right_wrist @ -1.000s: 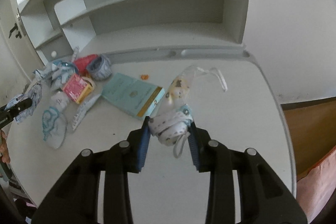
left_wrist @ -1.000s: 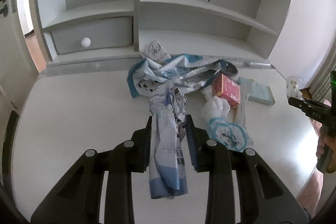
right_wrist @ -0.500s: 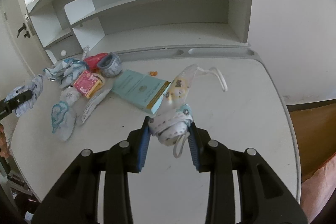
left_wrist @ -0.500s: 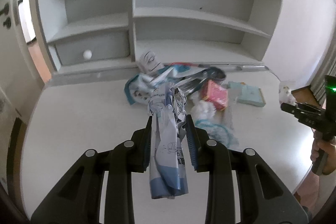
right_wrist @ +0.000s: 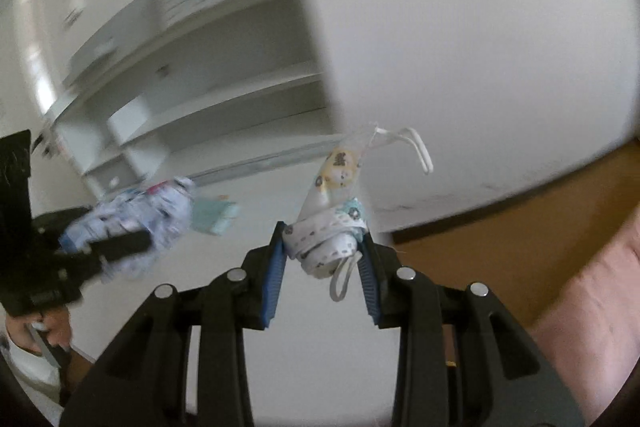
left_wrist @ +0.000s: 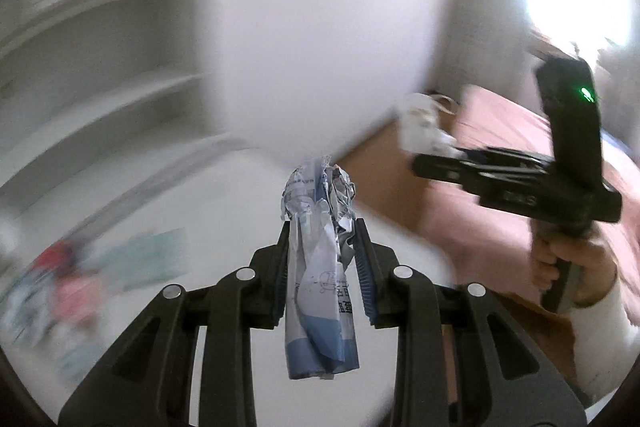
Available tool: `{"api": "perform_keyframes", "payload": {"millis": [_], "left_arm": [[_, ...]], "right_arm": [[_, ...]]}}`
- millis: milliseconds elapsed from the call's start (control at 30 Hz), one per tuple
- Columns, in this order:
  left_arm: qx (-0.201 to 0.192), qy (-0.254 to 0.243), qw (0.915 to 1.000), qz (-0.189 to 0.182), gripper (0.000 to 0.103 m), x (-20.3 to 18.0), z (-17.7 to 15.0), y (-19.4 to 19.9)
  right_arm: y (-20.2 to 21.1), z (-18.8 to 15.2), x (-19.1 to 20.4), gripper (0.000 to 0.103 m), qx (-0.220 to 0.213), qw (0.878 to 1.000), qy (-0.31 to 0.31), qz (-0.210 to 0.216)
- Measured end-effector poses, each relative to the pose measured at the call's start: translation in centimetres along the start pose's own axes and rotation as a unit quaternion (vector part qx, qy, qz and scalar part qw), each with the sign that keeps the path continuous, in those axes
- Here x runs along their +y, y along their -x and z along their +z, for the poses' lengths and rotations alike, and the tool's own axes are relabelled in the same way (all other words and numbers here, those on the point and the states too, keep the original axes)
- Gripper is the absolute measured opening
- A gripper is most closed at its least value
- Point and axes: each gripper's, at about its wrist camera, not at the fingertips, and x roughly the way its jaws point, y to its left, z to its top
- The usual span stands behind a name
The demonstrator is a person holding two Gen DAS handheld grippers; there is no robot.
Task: Collect trash
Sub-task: 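Carry wrapper and mask over the trash bin and release them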
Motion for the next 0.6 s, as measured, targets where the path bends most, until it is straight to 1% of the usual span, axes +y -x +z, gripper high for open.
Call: {"api": "perform_keyframes", "payload": {"millis": [33,100,133,167,200,233,267,300,333,367,433,467,500,533,567,600], "left_arm": [[0.008,-0.021,0.999,-0.038,0.029,-2.7,0.6,-1.8],[0.025,-0.046,0.9949,-0.086,0.029,-6.3,1.0,-4.4],[0.036,-0.058,0.992,-0.107,0.029,-8.0,0.9,-5.7],[0.053,-0.07,0.9876,-0.13,0.029,-10.1,0.4,-7.5],[0.073,-0.078,0.9829,-0.15,0.029,-11.8,-0.3,-9.3],[0.103,-0.082,0.9764,-0.172,0.029,-13.7,-1.5,-11.7],[0.121,-0.083,0.9725,-0.181,0.029,-14.7,-2.4,-13.3],[0.148,-0.084,0.9671,-0.189,0.029,-15.9,-3.9,-15.7],[0.173,-0.083,0.9621,-0.193,0.029,-16.8,-5.5,-17.8],[0.208,-0.08,0.9549,-0.196,0.029,-17.8,-7.7,-20.8],[0.264,-0.077,0.9442,-0.182,0.029,-18.9,-11.6,-26.0],[0.296,-0.07,0.9372,-0.171,0.029,-19.0,-13.9,-29.0],[0.327,-0.064,0.9303,-0.154,0.029,-18.9,-16.2,-32.0],[0.35,-0.054,0.9237,-0.147,0.029,-18.5,-17.6,-34.0],[0.38,-0.046,0.9146,-0.129,0.029,-17.8,-19.7,-36.5],[0.405,-0.046,0.9063,-0.111,0.029,-17.3,-21.3,-38.7]], "right_arm": [[1.1,-0.4,-1.7,0.034,0.0,1.0,-0.014,-0.02],[3.0,-2.0,-5.9,0.034,0.009,0.997,-0.056,-0.051],[3.5,-2.9,-7.6,0.034,0.015,0.995,-0.076,-0.057],[3.6,-4.4,-10.1,0.034,0.029,0.992,-0.106,-0.064],[3.4,-5.5,-11.5,0.034,0.04,0.989,-0.124,-0.068],[3.0,-6.9,-13.1,0.034,0.054,0.985,-0.144,-0.073],[1.8,-9.1,-15.4,0.034,0.075,0.979,-0.173,-0.079],[0.9,-10.6,-17.0,0.034,0.09,0.974,-0.194,-0.08],[-0.2,-12.4,-18.6,0.034,0.106,0.967,-0.217,-0.078],[-2.3,-15.2,-20.9,0.034,0.129,0.955,-0.256,-0.074],[-5.5,-19.2,-23.3,0.034,0.159,0.938,-0.302,-0.064],[-8.0,-22.3,-24.8,0.034,0.185,0.922,-0.334,-0.059],[-9.7,-24.2,-25.6,0.034,0.204,0.912,-0.352,-0.053],[-11.9,-26.8,-26.4,0.034,0.226,0.897,-0.376,-0.047],[-13.3,-28.6,-26.6,0.034,0.241,0.887,-0.392,-0.045],[-15.4,-31.3,-27.1,0.034,0.265,0.869,-0.417,-0.04]]}}
